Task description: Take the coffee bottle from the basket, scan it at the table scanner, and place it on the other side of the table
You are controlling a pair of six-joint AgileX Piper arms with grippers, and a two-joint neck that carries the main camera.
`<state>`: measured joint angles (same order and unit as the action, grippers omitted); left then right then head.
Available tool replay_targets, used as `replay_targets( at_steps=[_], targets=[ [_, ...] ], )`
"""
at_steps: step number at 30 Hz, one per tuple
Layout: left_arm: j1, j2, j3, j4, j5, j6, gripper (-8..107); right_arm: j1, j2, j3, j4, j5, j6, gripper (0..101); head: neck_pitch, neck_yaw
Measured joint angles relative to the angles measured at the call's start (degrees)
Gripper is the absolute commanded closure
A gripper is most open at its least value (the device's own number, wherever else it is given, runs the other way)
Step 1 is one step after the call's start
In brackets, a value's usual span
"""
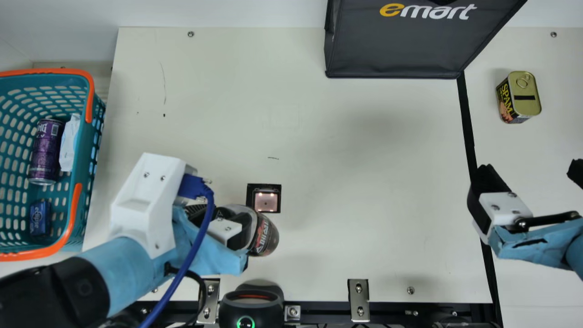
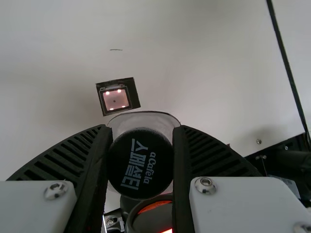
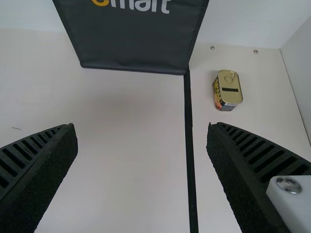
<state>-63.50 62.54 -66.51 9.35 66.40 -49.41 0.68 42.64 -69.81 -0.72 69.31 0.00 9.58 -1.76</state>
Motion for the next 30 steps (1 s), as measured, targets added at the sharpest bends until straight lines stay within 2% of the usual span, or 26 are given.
replay_targets(
  at_steps=[14,30],
  targets=[
    [8.27,-1.27,2.78,-12.08,-4.88,28.39,107,0.00,0.00,0.00,0.00,0.00,0.00,6,0.00,0.09],
    [23.62,1.38,2.64,-31.30,-1.85,66.71,107,0.00,0.00,0.00,0.00,0.00,0.00,6,0.09,0.09]
  ],
)
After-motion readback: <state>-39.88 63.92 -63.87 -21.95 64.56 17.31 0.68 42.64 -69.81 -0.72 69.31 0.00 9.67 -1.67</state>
